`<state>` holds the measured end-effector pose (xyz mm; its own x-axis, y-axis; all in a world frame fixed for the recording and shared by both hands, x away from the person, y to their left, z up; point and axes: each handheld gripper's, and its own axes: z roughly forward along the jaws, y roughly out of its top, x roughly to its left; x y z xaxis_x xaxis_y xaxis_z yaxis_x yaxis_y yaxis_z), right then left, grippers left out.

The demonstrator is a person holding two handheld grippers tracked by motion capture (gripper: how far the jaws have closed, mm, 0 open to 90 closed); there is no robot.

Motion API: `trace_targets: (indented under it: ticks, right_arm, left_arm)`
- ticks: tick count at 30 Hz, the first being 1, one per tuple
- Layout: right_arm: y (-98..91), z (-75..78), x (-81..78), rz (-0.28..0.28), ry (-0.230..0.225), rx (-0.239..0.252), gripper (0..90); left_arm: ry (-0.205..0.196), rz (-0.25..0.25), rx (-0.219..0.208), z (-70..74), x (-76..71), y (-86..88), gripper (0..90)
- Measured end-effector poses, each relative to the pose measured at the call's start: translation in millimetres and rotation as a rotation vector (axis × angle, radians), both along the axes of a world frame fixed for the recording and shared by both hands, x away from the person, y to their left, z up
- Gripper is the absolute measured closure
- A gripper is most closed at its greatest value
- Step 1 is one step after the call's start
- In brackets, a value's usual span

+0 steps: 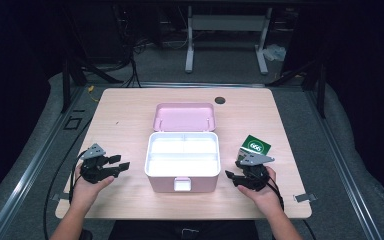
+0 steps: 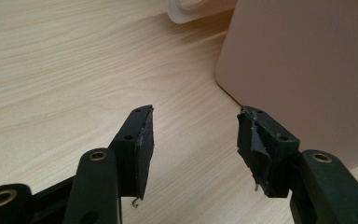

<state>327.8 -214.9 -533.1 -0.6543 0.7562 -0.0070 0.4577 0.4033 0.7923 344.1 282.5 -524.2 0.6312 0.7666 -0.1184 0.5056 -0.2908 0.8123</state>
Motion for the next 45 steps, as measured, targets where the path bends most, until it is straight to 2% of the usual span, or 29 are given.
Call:
trace_targets:
  ticks: [1,3,6,7,9,16,20,24,27,30,32,33,34,36,38,39,45]
  right_arm:
    - [0.5,-0.9,-0.2,0.013,0.0,-0.002,44.5]
    - [2.1,-2.1,-0.1,0.025,-0.01,-0.019,44.5]
    - [3.0,-2.7,0.8,0.028,0.001,-0.026,44.5]
    - [3.9,-3.2,2.2,0.021,0.002,-0.018,44.5]
    - [4.2,-3.7,3.9,0.023,0.01,-0.02,44.6]
    - [5.4,-4.3,3.5,0.016,0.014,-0.04,45.0]
    - [3.7,-4.2,3.7,0.017,0.02,-0.022,44.9]
    - [2.7,-4.6,4.1,0.019,0.024,-0.024,44.9]
    - [2.6,-3.7,3.4,0.008,0.019,-0.025,44.8]
    - [3.2,-3.3,2.8,0.01,0.02,-0.029,44.7]
    - [3.5,-3.2,2.8,0.01,0.021,-0.031,44.6]
    - [4.2,-3.2,2.8,0.015,0.028,-0.026,44.5]
    - [5.1,-2.5,2.2,0.004,0.03,-0.029,44.4]
    - [6.6,-1.4,1.5,0.013,0.029,-0.02,44.2]
    - [7.3,-0.5,0.9,0.015,0.03,-0.031,44.2]
    - [8.5,0.3,0.2,0.014,0.019,-0.049,44.1]
    - [6.8,0.2,0.6,0.002,0.018,-0.051,44.0]
  left_arm:
    - [-0.014,-0.011,0.027,-0.9,-2.0,-2.1,45.0]
    - [-0.017,-0.017,0.037,-1.5,-2.3,-2.9,44.2]
    - [0.002,-0.035,0.036,-4.7,-2.6,-4.9,44.3]
    - [0.023,-0.037,0.053,-6.3,-3.7,-6.5,44.5]
    - [0.033,-0.038,0.065,-7.2,-4.5,-7.4,44.7]
    - [0.027,-0.022,0.05,-7.8,-4.8,-6.3,48.1]
    - [0.035,-0.022,0.062,-8.6,-4.6,-8.0,47.6]
    - [0.035,-0.016,0.059,-8.2,-4.7,-8.6,47.8]
    - [0.041,-0.009,0.025,-6.9,-4.4,-7.0,48.6]
    - [0.04,0.0,0.012,-4.8,-3.9,-6.0,48.6]
    - [0.049,0.001,0.007,-3.7,-3.9,-5.7,49.3]
    - [0.066,-0.01,-0.015,-2.5,-3.9,-7.1,50.1]
    - [0.077,-0.014,-0.017,-1.8,-4.1,-8.7,50.9]
    - [0.088,-0.027,-0.002,0.3,-3.6,-12.8,52.5]
    - [0.085,-0.036,0.012,2.4,-3.3,-14.7,52.4]
    - [0.074,-0.039,0.007,7.6,-2.6,-17.5,52.5]
    - [0.047,-0.04,-0.027,22.0,-0.2,-23.2,52.5]
